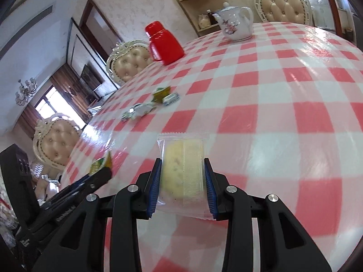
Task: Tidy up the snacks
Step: 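Grasp the green garlic-pea packet with the left tool while the right tool grasps a wrapped cake, then carry the garlic-pea packet and wrapped cake to the clear box and release both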
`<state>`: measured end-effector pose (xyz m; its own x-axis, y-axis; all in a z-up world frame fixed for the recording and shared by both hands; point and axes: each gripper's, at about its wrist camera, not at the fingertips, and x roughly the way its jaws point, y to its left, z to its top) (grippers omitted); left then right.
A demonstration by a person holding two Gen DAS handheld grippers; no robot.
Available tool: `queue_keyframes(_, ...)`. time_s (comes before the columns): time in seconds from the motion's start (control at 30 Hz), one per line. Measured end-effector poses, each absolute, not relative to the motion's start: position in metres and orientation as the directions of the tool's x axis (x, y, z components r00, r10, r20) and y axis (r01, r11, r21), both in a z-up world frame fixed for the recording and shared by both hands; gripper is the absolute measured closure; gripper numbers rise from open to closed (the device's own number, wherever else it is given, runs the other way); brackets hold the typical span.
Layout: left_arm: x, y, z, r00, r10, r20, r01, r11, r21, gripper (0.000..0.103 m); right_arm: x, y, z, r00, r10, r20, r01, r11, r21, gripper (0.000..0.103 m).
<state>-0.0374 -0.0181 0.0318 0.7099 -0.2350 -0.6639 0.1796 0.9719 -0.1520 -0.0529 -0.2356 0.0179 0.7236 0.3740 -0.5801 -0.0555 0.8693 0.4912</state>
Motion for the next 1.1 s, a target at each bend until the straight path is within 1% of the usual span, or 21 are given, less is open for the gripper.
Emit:
queue_keyframes(0.37,-0.08,-0.01,0.03,0.712,-0.239,-0.66,0.204,0.97,-0.131,0.056,-0.092,-0.196,0.018,0.699,0.419,-0.579,-0.104,0.861,0.497,0.067)
queue_keyframes(0.6,-0.111,0.016,0.04,0.731,-0.194,-0.654,0.18,0.98,-0.09,0.056,-0.115,-0.158,0.022,0.668,0.452,-0.591,-0.179,0.868,0.462,0.067)
queue_keyframes(0.8,-0.148,0.062,0.047,0.761,-0.124,-0.637,0.12,0.992,-0.049,0.055,-0.134,-0.12,0.029,0.642,0.485,-0.593,-0.267,0.867,0.42,0.067)
queue_keyframes(1.1,-0.187,0.143,0.055,0.79,-0.05,-0.611,0.005,0.997,-0.076,0.055,-0.161,-0.051,0.038,0.587,0.526,-0.615,-0.409,0.848,0.335,0.067)
